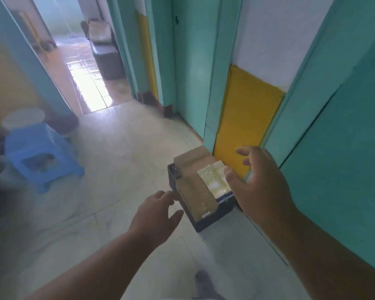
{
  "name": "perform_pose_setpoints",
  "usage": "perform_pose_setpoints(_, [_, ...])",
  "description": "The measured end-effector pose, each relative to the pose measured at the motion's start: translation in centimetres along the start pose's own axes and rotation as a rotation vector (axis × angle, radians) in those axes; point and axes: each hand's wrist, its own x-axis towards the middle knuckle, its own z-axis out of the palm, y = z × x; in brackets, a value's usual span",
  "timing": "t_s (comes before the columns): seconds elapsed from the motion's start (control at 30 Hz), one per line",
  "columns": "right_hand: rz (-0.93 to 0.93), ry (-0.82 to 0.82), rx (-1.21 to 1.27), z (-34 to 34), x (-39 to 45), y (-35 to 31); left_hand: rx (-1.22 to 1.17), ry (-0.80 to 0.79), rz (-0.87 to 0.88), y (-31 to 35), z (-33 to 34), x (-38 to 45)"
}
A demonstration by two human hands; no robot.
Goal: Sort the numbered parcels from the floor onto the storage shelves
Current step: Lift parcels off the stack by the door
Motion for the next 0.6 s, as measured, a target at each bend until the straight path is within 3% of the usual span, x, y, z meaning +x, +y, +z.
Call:
perform_pose_setpoints(0.17, [-0.01, 0.006, 0.024, 5.4, 9.0, -2.9, 0.032, 0.0, 0.014, -5.1, -3.4, 9.0])
perform_pose_setpoints(0.3, [0.032, 0.051, -0.016, 10.2, 14.5, -3.5, 0.047, -0.093, 0.126, -8.2, -3.9, 18.3])
perform_pose_setpoints(0.47, [0.223, 0.143, -0.09, 16.1, 20.1, -4.0, 0.054, -0.25, 0.321, -12.1, -2.9, 30.6])
perform_pose_setpoints(0.6, [0.344, 0.137, -0.159, 19.7, 22.7, -3.3, 0.022, -0.348, 0.35, -13.2, -1.8, 36.6])
